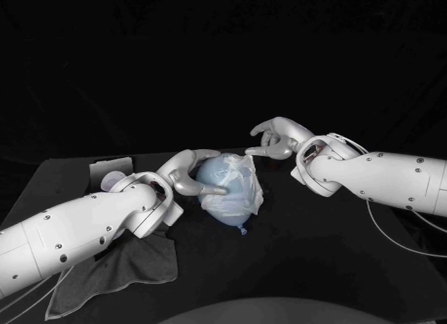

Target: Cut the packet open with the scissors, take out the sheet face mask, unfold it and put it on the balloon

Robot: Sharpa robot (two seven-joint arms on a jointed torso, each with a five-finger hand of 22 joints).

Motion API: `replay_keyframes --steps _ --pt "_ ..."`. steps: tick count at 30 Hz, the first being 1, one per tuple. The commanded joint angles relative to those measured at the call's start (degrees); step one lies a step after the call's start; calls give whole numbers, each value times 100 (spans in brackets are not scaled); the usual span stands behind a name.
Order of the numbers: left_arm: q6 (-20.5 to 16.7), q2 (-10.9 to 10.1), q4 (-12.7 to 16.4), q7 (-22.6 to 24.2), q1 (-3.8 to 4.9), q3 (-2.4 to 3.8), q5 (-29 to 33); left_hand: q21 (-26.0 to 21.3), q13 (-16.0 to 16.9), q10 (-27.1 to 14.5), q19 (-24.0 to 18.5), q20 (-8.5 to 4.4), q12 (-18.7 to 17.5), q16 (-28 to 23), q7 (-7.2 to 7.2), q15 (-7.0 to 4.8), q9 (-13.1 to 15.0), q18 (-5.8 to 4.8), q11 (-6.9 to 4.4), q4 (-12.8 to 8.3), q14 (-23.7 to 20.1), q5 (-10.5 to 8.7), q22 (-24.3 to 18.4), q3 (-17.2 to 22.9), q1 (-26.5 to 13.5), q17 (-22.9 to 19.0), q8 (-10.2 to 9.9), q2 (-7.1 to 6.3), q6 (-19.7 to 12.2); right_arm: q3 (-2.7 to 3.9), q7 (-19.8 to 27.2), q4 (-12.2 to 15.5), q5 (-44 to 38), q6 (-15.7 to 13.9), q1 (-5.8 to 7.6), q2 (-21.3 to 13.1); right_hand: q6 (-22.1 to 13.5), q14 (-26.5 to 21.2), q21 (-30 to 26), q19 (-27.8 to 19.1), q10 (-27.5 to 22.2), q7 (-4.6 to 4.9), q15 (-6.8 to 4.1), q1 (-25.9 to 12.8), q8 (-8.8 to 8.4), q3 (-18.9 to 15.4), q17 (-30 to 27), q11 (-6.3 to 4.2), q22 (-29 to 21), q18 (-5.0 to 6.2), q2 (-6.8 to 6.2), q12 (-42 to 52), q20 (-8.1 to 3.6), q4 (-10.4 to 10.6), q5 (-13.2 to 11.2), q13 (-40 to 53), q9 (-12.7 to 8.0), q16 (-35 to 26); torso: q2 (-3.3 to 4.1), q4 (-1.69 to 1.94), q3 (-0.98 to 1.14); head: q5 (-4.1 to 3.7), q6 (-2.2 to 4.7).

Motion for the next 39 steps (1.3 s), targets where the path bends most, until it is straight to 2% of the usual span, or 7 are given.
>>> replay_keyframes --steps 1,11,19,22,24,27,39 --pt "126 -108 136 358 1 9 502 -33 7 43 -1 -29 22 -18 722 27 9 69 0 -9 -1 -8 -7 36 -32 3 24 16 67 3 -64 4 375 -31 12 -47 53 -360 -556 -229 -302 265 96 135 26 -316 -389 89 -402 45 199 -506 94 -7 5 -633 -25 -743 -3 -3 0 7 5" --pt "107 -639 618 639 32 114 839 -41 16 215 3 -28 30 9 731 85 142 54 34 -14 93 -14 -18 442 168 29 211 121 469 1 1067 330 1131 -302 18 -246 755 -1154 -2190 -793 -219 253 408 1015 223 -756 -1649 241 -1784 73 784 -1861 472 -70 -2 -2762 -141 -3298 3 4 6 34 9" --pt "-50 -1101 986 928 51 168 887 -38 64 836 32 -14 106 226 747 163 358 1 115 -31 593 -39 -25 1217 296 157 541 505 1183 -16 1600 623 973 -58 -1 -340 516 -1681 -2839 -1394 -512 408 695 848 7 -1303 -2249 423 -2297 -95 673 -2511 596 -63 21 -3471 -377 -4296 7 9 -1 35 -4" --pt "-207 -1223 1090 1025 52 172 810 392 225 2613 809 -21 461 1105 723 12 557 -64 22 -78 2312 -52 232 1685 420 609 883 778 1971 -25 1569 659 684 110 -29 -316 -221 -2314 -2887 -1903 -798 473 824 745 -56 -1349 -2579 535 -2578 -224 389 -2825 599 -9 -4 -3680 -648 -4731 4 11 1 45 -1" --pt "-300 -1269 1142 1026 51 174 685 1114 270 3120 2102 -40 671 1573 591 -189 587 47 -136 -109 3014 -33 636 1883 470 817 1015 861 2259 -34 1503 654 468 214 -49 -281 -1290 -3439 -2997 -3122 -1258 328 998 447 -121 -1112 -2974 696 -3234 -394 -540 -3130 605 46 20 -3711 -1038 -5211 4 17 2 51 0" --pt "-347 -1280 1192 839 50 173 386 1823 361 3964 3271 -157 1015 2738 340 -681 610 522 -471 -97 4561 -34 932 2067 354 1334 1156 846 2629 -45 1339 635 99 431 -93 -212 -2216 -4155 -3046 -3693 -2219 154 1049 430 -207 -1592 -3207 720 -3532 -504 -1088 -3460 617 94 58 -3780 -1385 -5471 7 12 -1 74 -7" --pt "-240 -981 1087 -19 34 138 -481 4448 672 5007 5119 -1035 1596 6292 99 -1234 527 566 -893 -112 6560 -46 2385 1979 -334 4024 973 578 2757 -63 960 457 -448 886 -174 22 -3182 -4981 -3056 -3990 -3402 38 1069 316 -254 -1657 -3465 745 -3684 -625 -1150 -3670 619 64 44 -3845 -1765 -5680 7 -2 7 97 -26"
